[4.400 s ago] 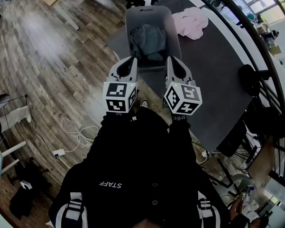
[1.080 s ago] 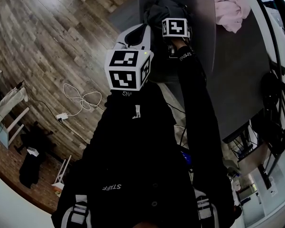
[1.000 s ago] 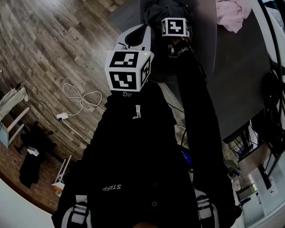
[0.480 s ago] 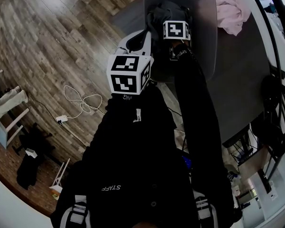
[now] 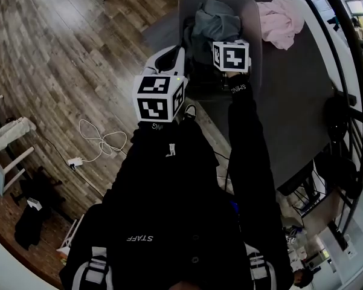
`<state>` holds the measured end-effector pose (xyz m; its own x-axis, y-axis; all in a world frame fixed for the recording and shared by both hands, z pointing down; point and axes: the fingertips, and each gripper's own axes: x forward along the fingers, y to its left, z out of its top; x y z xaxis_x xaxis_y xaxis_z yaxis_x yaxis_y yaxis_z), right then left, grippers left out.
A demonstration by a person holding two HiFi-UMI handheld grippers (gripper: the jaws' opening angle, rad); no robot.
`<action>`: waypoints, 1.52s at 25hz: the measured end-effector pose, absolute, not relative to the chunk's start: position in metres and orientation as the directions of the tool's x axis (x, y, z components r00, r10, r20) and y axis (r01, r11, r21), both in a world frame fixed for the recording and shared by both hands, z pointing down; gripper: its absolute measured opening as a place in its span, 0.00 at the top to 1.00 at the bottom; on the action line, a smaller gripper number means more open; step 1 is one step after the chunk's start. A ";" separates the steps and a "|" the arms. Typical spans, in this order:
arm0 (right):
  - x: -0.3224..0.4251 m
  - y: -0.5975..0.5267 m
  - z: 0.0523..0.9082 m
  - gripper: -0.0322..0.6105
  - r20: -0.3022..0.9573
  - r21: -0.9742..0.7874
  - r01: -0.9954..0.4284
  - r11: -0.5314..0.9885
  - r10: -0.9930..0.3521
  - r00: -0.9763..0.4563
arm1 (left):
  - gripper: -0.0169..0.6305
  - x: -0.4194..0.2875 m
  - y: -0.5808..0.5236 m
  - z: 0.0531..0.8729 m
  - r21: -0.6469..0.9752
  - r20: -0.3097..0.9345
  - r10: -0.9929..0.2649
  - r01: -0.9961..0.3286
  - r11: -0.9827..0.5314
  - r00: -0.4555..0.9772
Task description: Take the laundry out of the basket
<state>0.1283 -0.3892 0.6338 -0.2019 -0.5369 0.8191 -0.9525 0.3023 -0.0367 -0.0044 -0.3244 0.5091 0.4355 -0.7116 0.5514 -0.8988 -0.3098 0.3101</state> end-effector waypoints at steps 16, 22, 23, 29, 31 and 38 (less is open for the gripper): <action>0.115 -0.308 0.359 0.43 0.412 0.190 -0.922 0.337 -0.880 -0.237 | 0.97 -0.017 -0.303 0.374 0.258 0.346 -0.832 -0.897 -0.360 0.433; 0.125 -0.284 0.291 0.43 0.246 0.150 -0.957 0.249 -0.947 -0.207 | 0.97 -0.016 -0.296 0.318 0.228 0.228 -0.869 -0.891 -0.392 0.440; 0.126 -0.280 0.282 0.43 0.221 0.145 -0.960 0.238 -0.954 -0.202 | 0.97 -0.017 -0.295 0.310 0.223 0.209 -0.873 -0.891 -0.396 0.440; 0.130 -0.262 0.230 0.42 0.107 0.126 -0.967 0.220 -0.972 -0.207 | 0.97 -0.019 -0.290 0.262 0.201 0.104 -0.893 -0.888 -0.413 0.438; 0.132 -0.253 0.219 0.42 0.082 0.117 -0.969 0.218 -0.974 -0.209 | 0.97 -0.017 -0.286 0.251 0.193 0.081 -0.894 -0.887 -0.419 0.440; 0.128 -0.246 0.198 0.42 0.011 0.135 -0.970 0.204 -0.979 -0.205 | 0.97 -0.012 -0.285 0.232 0.166 0.028 -0.895 -0.885 -0.434 0.444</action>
<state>0.1285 -0.2461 0.1980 -0.2046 -0.9788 0.0112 -0.9696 0.2042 0.1348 -0.0120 -0.2848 0.2317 0.4444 -0.8954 0.0276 -0.8854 -0.4343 0.1656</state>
